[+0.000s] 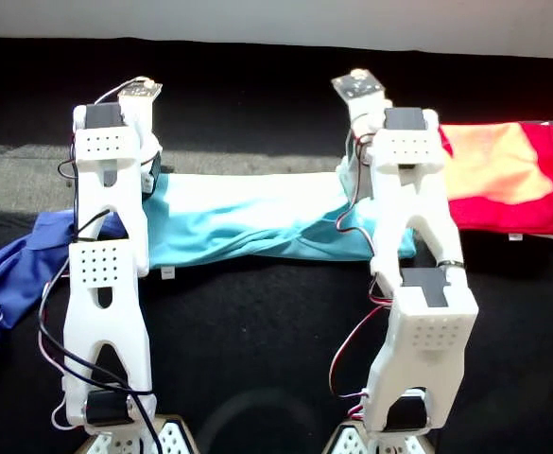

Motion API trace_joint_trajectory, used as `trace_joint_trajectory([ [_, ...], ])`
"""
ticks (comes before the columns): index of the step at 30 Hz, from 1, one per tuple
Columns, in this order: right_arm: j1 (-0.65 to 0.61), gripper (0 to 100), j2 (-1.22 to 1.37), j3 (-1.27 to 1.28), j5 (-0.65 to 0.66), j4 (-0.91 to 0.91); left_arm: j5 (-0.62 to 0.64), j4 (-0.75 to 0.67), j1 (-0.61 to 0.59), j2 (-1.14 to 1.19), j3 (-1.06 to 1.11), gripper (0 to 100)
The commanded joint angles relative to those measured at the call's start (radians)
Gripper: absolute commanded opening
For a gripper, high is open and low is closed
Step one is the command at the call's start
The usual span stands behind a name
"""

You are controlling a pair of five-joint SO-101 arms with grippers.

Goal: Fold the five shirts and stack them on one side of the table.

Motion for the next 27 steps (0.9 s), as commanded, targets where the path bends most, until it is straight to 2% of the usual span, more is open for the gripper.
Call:
trace_joint_trajectory([
  [1,-0.028,0.4,-0.050,-0.045,0.009,0.093,0.006,0.003,0.015,0.013,-0.002,1],
  [6,-0.028,0.7,-0.045,-0.036,0.055,0.151,0.006,0.003,0.015,0.013,-0.002,1],
  [15,-0.104,0.7,0.084,-0.047,0.051,0.125,0.006,0.003,0.015,0.013,-0.002,1],
  [20,-0.130,0.7,0.122,-0.117,0.048,0.045,0.006,0.003,0.015,0.013,-0.002,1],
  [27,-0.131,0.7,0.130,-0.159,-0.060,-0.074,0.006,0.002,0.015,0.013,-0.002,1],
])
